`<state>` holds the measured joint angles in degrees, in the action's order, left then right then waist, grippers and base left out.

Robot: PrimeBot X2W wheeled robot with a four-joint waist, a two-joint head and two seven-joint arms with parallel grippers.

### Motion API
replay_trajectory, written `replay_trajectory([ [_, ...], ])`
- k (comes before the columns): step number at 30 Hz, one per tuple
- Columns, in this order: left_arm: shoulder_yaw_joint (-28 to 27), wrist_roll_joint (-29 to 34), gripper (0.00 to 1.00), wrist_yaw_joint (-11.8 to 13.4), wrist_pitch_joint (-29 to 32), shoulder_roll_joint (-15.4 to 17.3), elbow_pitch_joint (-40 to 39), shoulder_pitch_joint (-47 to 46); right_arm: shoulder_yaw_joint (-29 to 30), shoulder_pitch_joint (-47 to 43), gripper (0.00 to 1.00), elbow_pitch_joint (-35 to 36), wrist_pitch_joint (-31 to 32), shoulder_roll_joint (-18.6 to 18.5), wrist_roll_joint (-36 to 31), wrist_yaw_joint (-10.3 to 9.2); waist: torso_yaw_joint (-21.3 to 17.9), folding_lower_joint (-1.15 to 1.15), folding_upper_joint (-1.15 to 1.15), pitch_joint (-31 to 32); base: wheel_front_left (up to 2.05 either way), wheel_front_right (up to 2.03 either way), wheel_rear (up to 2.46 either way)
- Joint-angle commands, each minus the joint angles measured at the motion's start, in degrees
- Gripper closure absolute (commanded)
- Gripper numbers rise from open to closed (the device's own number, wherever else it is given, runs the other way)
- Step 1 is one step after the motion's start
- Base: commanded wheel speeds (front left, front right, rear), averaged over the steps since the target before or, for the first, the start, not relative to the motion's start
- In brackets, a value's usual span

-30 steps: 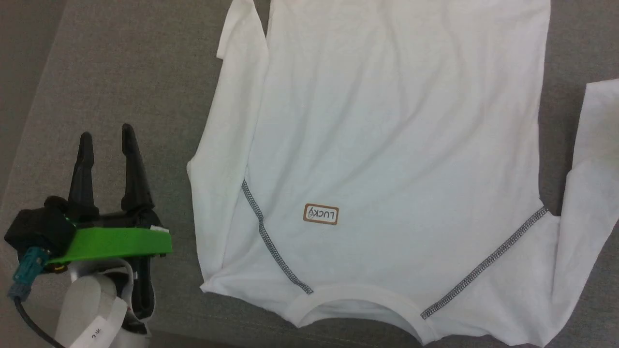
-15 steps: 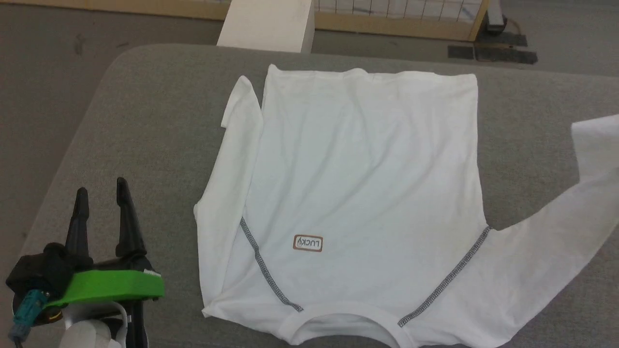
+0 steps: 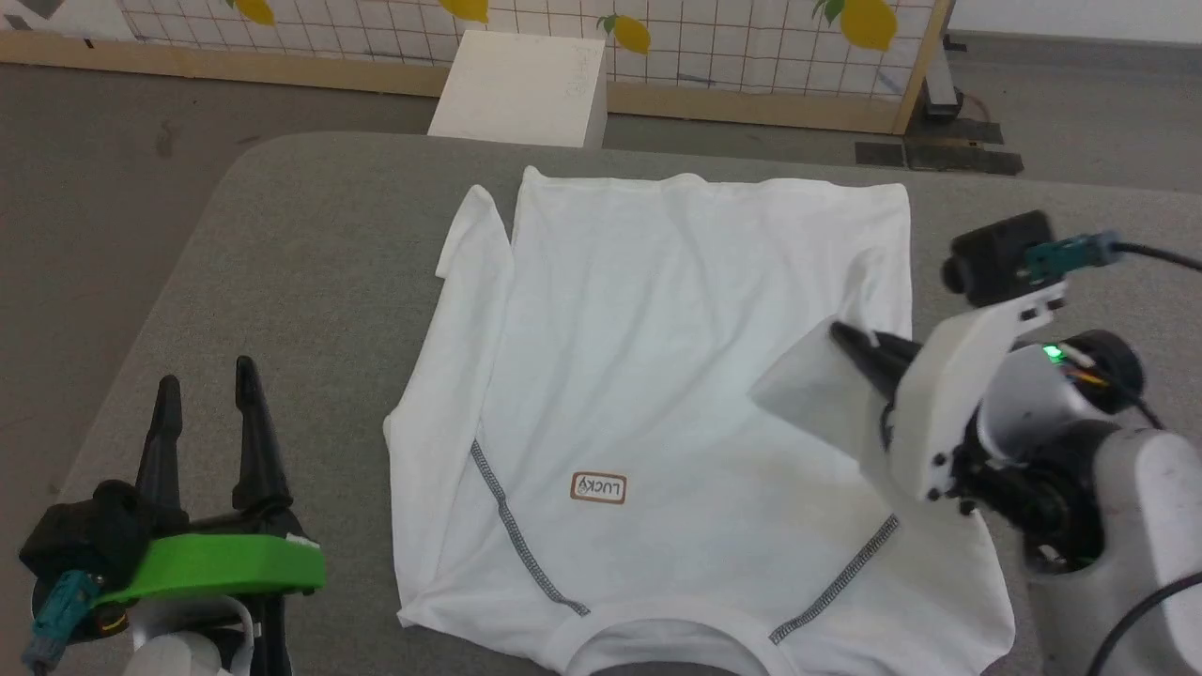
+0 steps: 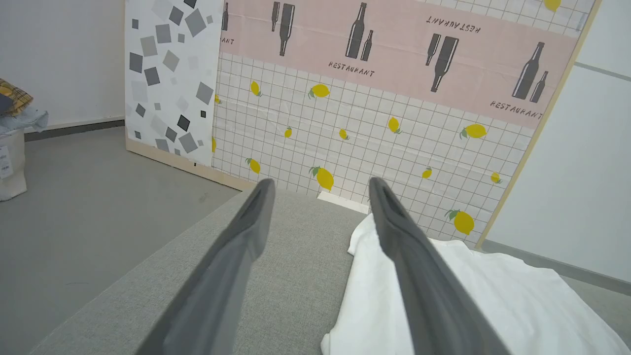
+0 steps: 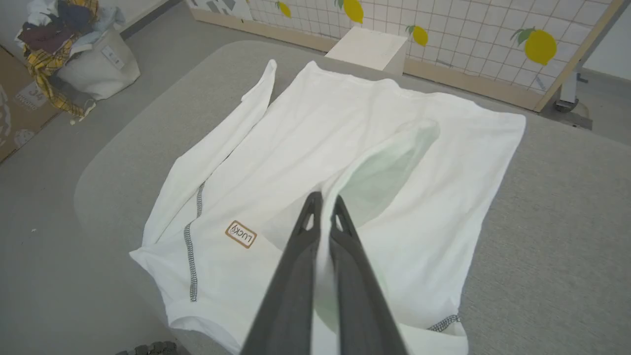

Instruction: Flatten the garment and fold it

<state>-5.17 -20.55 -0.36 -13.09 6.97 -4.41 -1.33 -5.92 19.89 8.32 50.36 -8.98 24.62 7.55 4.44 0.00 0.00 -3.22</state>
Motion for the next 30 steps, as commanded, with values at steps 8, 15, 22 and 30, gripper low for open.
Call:
replay_trajectory([
  [8, 0.83, -0.9, 0.0, 0.35, 0.34, -0.29, 0.42, -0.59, -13.48, 2.87, 1.0, -13.47, -5.71, 3.96, 1.33, -0.06, 2.41, 0.0, 0.0, -1.84, 0.0, 0.0, 0.0],
  [15, 1.74, -1.41, 0.0, -0.01, -0.01, -0.67, 1.33, -1.76, -20.37, 6.31, 1.0, -25.86, -10.13, 5.46, 2.07, -0.06, 4.63, 0.0, 0.0, -4.39, 0.0, 0.0, 0.0],
  [22, 2.14, -1.66, 0.0, -0.16, -0.46, -0.87, 2.37, -2.43, -26.77, 8.39, 0.0, -32.68, -11.82, 5.85, 5.24, -0.06, 5.5, 0.0, 0.0, -5.72, 0.0, 0.0, 0.0],
  [30, 2.38, -1.74, 0.0, 0.0, -0.05, -0.4, 3.54, -2.16, -24.47, 10.17, 0.0, -28.13, -16.54, 4.1, 12.43, -0.06, 3.99, 0.0, 0.0, -4.19, 0.0, 0.0, 0.0],
])
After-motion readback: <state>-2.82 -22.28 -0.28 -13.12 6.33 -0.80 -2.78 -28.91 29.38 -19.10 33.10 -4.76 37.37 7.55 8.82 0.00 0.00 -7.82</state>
